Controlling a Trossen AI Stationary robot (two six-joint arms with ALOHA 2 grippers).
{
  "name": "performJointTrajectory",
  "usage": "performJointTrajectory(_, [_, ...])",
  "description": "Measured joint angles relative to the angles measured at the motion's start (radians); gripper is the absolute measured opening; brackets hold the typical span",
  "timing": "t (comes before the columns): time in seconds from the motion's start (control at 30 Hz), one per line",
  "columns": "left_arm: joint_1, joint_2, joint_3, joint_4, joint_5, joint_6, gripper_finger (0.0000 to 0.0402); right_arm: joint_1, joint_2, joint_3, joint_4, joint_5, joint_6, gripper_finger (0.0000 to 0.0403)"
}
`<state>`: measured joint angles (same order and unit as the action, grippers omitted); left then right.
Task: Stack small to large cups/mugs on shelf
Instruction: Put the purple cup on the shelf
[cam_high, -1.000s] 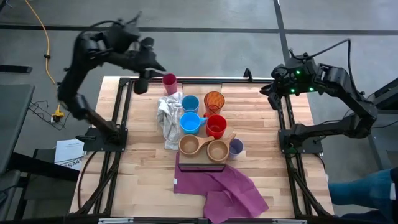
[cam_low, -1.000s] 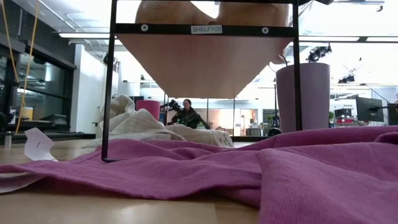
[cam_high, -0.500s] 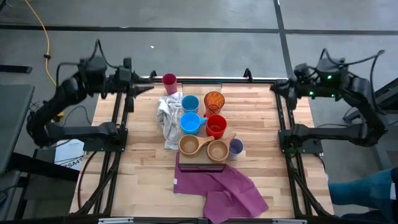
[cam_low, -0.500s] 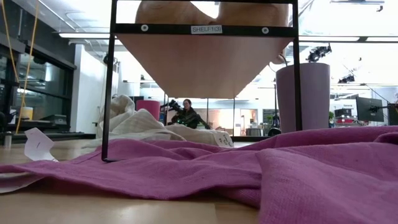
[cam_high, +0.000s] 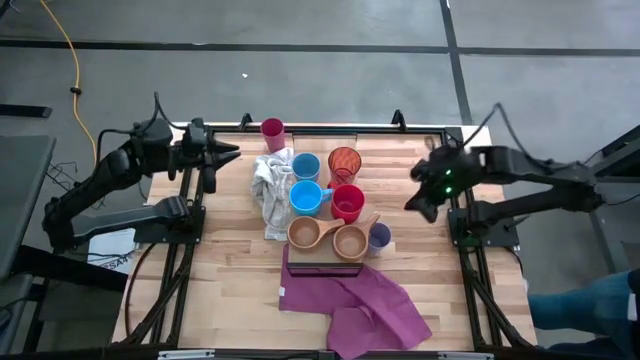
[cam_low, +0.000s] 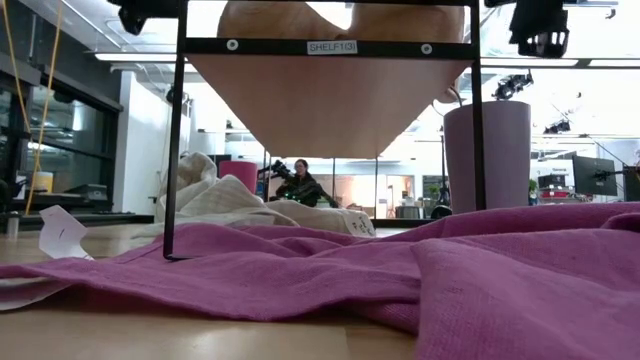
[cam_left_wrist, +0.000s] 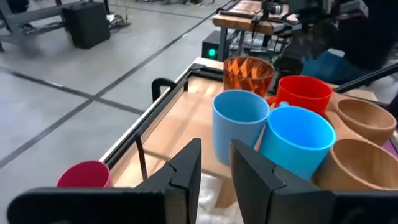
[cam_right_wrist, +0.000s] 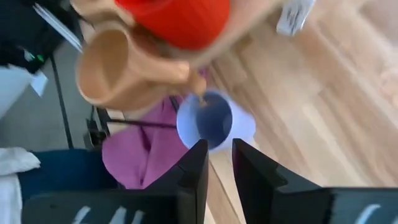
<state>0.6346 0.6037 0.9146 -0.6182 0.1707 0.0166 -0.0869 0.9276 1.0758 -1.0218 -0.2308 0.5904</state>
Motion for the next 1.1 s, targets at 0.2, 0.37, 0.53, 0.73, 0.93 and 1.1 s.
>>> performJointTrajectory(0.2, [0.000,0.000,0.000,-0.051,-0.042,0.000,0.0074,0.132,0.079,-0.011,0.000,0.064,0.082,0.0039])
performJointTrajectory(0.37, [0.000,0.000,0.000,-0.066,-0.060,-0.001,0.0074,0.229,0.117,-0.011,0.005,0.112,0.121,0.0031])
performJointTrajectory(0.53, [0.000,0.000,0.000,-0.073,-0.060,-0.001,0.0074,0.308,0.142,-0.011,0.046,0.129,0.092,0.0050])
performJointTrajectory(0.73, [0.000,0.000,0.000,-0.120,-0.061,0.001,0.0074,0.380,0.185,-0.011,0.085,0.130,-0.011,0.0075])
performJointTrajectory(0.93, [0.000,-0.002,0.000,-0.168,-0.089,0.003,0.0074,0.403,0.261,-0.011,0.104,0.121,-0.122,0.0078])
performJointTrajectory(1.1, [0.000,-0.029,0.000,-0.203,-0.088,0.004,0.0074,0.394,0.330,0.018,0.112,0.152,-0.196,0.0079])
